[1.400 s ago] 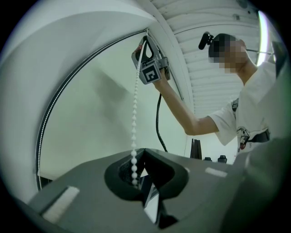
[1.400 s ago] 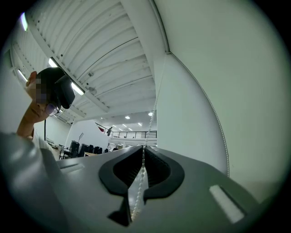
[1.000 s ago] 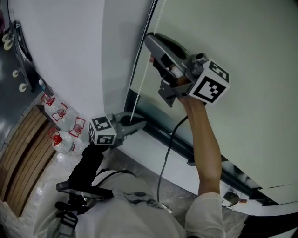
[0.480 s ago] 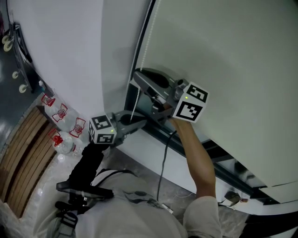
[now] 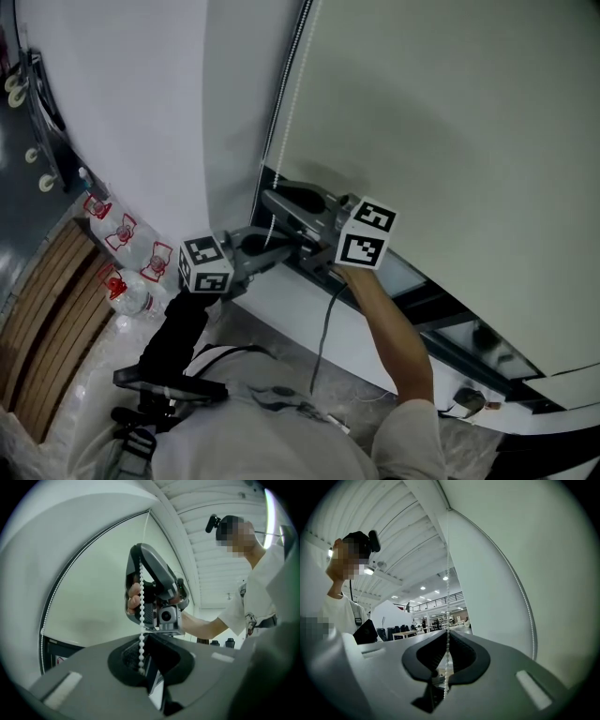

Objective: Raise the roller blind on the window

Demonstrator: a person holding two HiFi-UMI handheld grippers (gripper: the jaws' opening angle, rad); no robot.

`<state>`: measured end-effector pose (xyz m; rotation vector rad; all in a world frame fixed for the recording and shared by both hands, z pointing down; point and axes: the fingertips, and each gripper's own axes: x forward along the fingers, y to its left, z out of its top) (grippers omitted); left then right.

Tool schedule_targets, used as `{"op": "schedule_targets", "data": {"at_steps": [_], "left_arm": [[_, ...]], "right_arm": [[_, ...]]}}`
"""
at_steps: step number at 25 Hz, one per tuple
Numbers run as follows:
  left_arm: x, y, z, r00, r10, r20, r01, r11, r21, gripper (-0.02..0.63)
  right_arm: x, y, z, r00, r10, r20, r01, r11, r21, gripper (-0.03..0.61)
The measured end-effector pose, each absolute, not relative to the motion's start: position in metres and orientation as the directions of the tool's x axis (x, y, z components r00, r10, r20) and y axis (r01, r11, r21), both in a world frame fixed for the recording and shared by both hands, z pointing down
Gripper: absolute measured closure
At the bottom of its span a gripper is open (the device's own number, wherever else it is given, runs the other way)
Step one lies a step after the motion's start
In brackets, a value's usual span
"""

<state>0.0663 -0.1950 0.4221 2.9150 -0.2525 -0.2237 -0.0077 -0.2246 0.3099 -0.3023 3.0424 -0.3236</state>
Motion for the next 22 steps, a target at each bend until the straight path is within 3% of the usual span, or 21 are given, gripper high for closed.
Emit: {"op": "schedule_targets", "data": {"at_steps": [5, 7, 8, 22], "left_arm": [[0.069, -0.193, 0.422, 0.975, -0.178, -0.134, -0.147, -0.966, 0.213, 0.615], [0.069, -0.193, 0.422, 0.975, -0.176, -0.133, -0.145, -0.966, 0.215, 0.615], [0.069, -0.193, 0.423, 0.975, -0.177, -0.133, -0.146, -0.966, 0.216, 0.615], [0.071, -0.194, 0.421, 0.973, -0.184, -0.136, -0.15, -0.961, 0.232, 0.615]], "right_arm": [[-0.006, -0.229, 0.303, -0.974, -0.219, -0.062, -0.207, 0.967, -0.151, 0.55], [-0.005, -0.232, 0.291, -0.973, -0.214, -0.089, -0.2, 0.969, -0.143, 0.48], [-0.003, -0.235, 0.28, -0.971, -0.212, -0.109, -0.196, 0.971, -0.14, 0.474], [-0.015, -0.273, 0.102, -0.954, -0.183, -0.238, -0.208, 0.974, 0.085, 0.459]]}}
